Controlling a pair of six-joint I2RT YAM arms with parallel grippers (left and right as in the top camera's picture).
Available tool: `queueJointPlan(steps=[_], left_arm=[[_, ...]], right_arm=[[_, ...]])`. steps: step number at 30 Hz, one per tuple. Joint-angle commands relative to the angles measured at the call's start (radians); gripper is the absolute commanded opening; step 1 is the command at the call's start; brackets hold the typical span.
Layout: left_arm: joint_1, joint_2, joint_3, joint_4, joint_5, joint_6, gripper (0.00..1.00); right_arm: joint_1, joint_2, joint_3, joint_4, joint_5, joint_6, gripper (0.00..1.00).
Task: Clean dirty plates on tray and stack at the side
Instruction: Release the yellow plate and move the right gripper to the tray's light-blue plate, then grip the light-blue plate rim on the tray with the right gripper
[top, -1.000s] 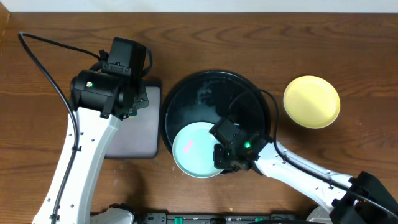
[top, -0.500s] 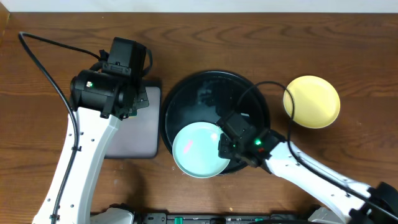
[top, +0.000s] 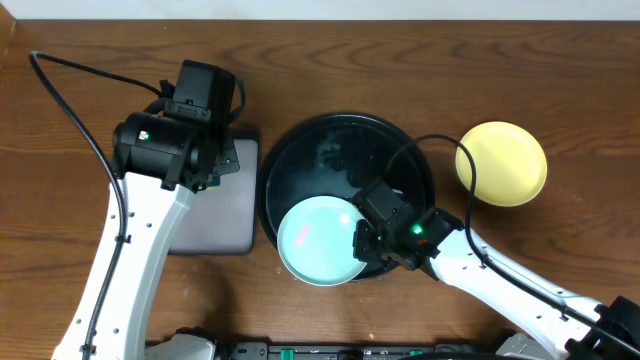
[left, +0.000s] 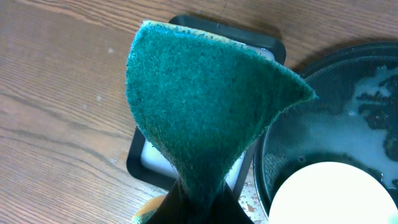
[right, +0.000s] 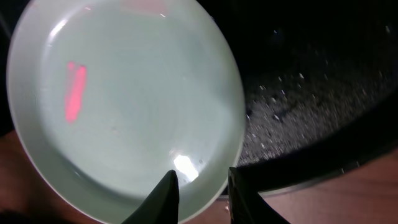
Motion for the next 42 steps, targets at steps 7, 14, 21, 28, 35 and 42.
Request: queueJointPlan(steps=[7, 14, 21, 28, 35, 42], left_arm=[[0.004, 0.0, -0.002, 0.0, -0.006, 0.013, 0.08], [0.004, 0.0, -0.002, -0.001, -0.006, 0.014, 0.08], [0.004, 0.0, -0.002, 0.0, -0.006, 0.014, 0.08], [0.004, 0.0, -0.002, 0.0, -0.006, 0.014, 0.08], [0.004, 0.0, -0.002, 0.0, -0.006, 0.014, 0.07], [0.004, 0.0, -0.002, 0.0, -0.006, 0.014, 0.08]], right_arm=[[0.068, 0.0, 0.007, -0.039, 0.007, 0.183, 0.26], [0.126, 0.016, 0.006, -0.04, 0.1, 0.279, 0.24], [0.142, 0.021, 0.006, -0.043, 0.146, 0.333, 0.25], [0.143, 0.037, 0.002, -0.041, 0.137, 0.372, 0.23], [0.143, 0.052, 0.0, -0.042, 0.133, 0.372, 0.2], [0.144, 0.071, 0.0, -0.039, 0.129, 0.391, 0.13]])
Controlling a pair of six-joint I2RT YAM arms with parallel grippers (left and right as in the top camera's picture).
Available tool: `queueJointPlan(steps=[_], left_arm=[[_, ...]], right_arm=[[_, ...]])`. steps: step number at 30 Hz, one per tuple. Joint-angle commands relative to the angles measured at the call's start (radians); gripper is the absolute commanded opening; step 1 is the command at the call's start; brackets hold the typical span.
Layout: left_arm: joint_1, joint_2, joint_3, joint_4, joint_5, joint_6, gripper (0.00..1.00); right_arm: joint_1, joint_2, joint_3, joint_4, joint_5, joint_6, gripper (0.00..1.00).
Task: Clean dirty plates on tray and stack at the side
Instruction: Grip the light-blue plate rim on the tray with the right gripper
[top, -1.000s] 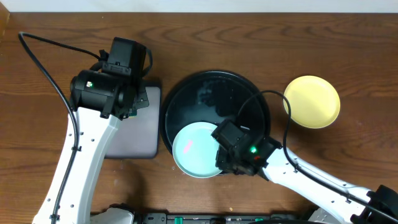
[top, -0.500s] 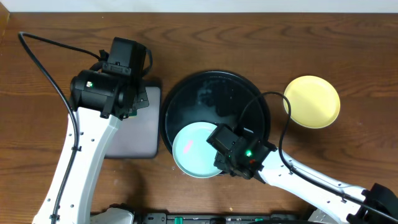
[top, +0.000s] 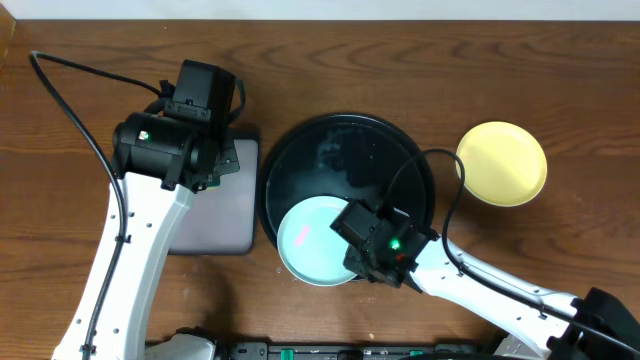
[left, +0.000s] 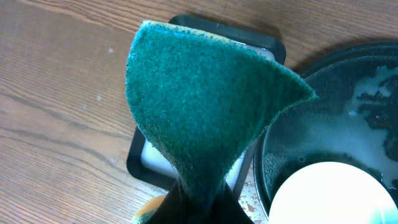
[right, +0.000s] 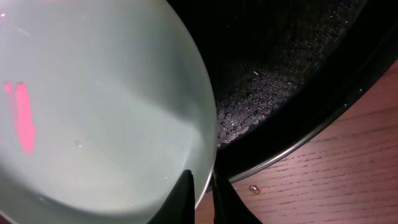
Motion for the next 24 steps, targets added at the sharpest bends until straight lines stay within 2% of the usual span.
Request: queueJointPlan(steps=[1, 3, 5, 18, 24], left_arm=[[0.004, 0.0, -0.003, 0.0, -0.006, 0.014, 0.08], [0.004, 0.0, -0.003, 0.0, -0.006, 0.014, 0.08], [0.004, 0.0, -0.003, 0.0, -0.006, 0.014, 0.07], [0.004, 0.0, -0.003, -0.001, -0.006, 0.014, 0.08], [0.004, 0.0, -0.003, 0.0, -0.006, 0.014, 0.08]], right_arm=[[0.018, 0.016, 0.0, 0.002, 0.013, 0.02, 0.16], [0.023, 0.022, 0.0, 0.002, 0.01, 0.02, 0.23], [0.03, 0.027, 0.0, 0.002, 0.01, 0.02, 0.26], [0.049, 0.032, -0.002, 0.002, 0.01, 0.048, 0.22], [0.049, 0.034, -0.019, 0.003, 0.011, 0.123, 0.23]])
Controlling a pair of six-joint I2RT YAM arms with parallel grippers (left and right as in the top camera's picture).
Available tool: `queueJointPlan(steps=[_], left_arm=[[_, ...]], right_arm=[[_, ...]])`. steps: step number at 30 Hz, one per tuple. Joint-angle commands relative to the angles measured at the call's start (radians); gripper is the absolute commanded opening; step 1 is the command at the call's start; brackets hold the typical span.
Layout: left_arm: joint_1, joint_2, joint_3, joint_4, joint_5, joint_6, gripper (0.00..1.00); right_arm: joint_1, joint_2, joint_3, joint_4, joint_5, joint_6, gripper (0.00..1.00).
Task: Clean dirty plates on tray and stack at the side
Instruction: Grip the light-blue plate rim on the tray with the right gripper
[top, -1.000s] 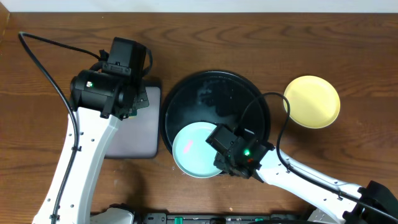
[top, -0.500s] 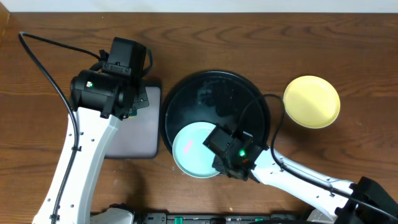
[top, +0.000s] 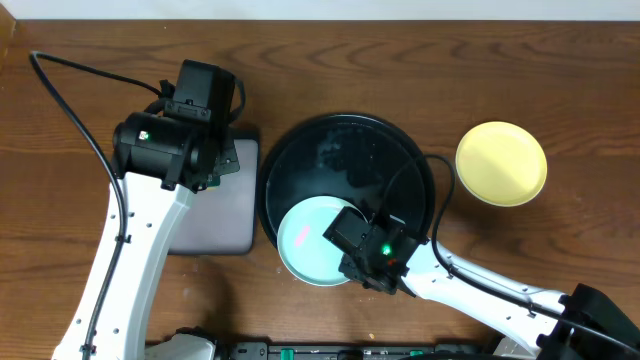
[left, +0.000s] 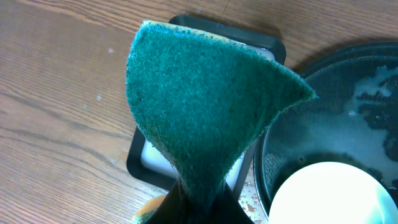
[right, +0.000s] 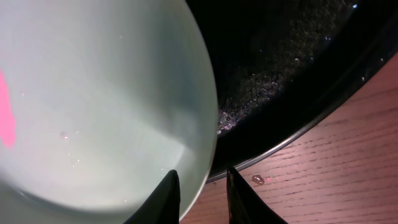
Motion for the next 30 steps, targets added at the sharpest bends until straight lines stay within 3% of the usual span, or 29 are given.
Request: queueJointPlan(steps=[1, 13, 17, 30], left_arm=[[0.004, 0.0, -0.003, 0.0, -0.006, 0.014, 0.08], [0.004, 0.0, -0.003, -0.001, -0.006, 0.013, 0.08], [0.004, 0.0, -0.003, -0.001, -0.006, 0.014, 0.08], [0.004, 0.0, -0.003, -0.001, -0.006, 0.014, 0.08]], right_arm=[[0.006, 0.01, -0.019, 0.002, 0.014, 0.057, 0.22], [0.006, 0.01, -0.019, 0.018, 0.037, 0.081, 0.21], [0.006, 0.01, -0.019, 0.024, 0.037, 0.084, 0.16], [0.032, 0.01, -0.02, 0.035, 0.067, 0.106, 0.18]])
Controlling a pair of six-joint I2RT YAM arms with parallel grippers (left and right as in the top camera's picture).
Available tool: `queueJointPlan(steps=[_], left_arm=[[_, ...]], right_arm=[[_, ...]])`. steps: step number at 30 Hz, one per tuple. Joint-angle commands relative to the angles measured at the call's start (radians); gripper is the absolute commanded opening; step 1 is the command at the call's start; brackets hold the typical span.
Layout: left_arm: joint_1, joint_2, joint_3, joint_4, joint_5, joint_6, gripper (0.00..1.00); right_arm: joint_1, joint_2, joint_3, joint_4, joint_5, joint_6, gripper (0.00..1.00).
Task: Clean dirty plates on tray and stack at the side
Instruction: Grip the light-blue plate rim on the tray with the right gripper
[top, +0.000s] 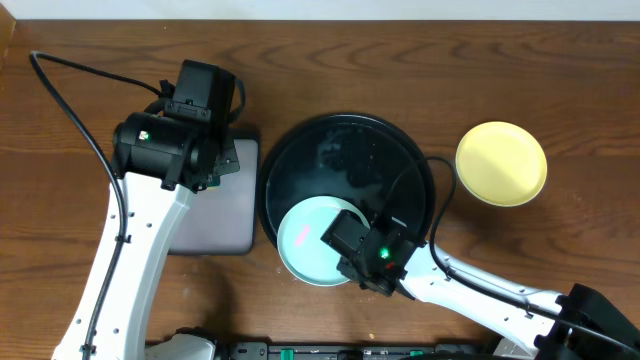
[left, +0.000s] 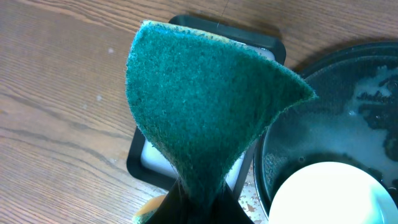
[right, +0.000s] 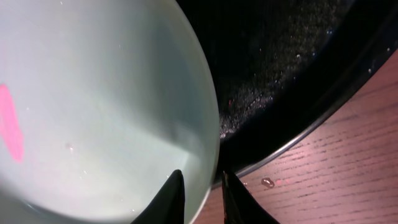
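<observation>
A pale green plate (top: 305, 238) with a pink mark lies in the front left of the round black tray (top: 345, 150), which is wet. My right gripper (right: 200, 174) is open at the plate's front right rim. One finger is over the plate (right: 93, 93), the other is outside it over the black tray (right: 280, 50). My left gripper (left: 199, 200) is shut on a green sponge (left: 205, 106), held up above the small rectangular tray (left: 267, 53). A yellow plate (top: 501, 163) sits on the table to the right.
The grey rectangular tray (top: 215, 225) lies left of the black tray, under my left arm. Water drops lie on the wood by the black tray's front edge. A cable crosses the black tray's right side.
My right gripper's fingers stand a little closer together around the plate's rim, and the view has shifted slightly. The left gripper and the sponge have not moved.
My right gripper stood open at the green plate's front rim. Then its fingers were narrow on the rim, further round to the right. Then they were wide apart again, and now somewhat closer. The plate has stayed in the tray. The left arm held the sponge still throughout.
</observation>
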Motion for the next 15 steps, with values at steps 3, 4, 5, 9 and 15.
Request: queueJointPlan(steps=[3, 4, 5, 9, 15], left_arm=[[0.004, 0.0, -0.003, -0.001, -0.006, 0.014, 0.08], [0.004, 0.0, -0.003, -0.001, -0.006, 0.014, 0.08], [0.004, 0.0, -0.003, -0.001, -0.006, 0.013, 0.08], [0.004, 0.0, -0.003, -0.001, -0.006, 0.014, 0.08], [0.004, 0.0, -0.003, -0.001, -0.006, 0.014, 0.08]], right_arm=[[0.016, 0.007, -0.02, 0.013, 0.036, 0.029, 0.18], [0.016, 0.007, -0.028, 0.019, 0.036, 0.03, 0.18], [0.016, 0.007, -0.039, 0.027, 0.036, 0.039, 0.17], [0.015, 0.007, -0.064, 0.038, 0.029, 0.081, 0.16], [0.013, 0.007, -0.064, 0.06, 0.045, 0.081, 0.1]])
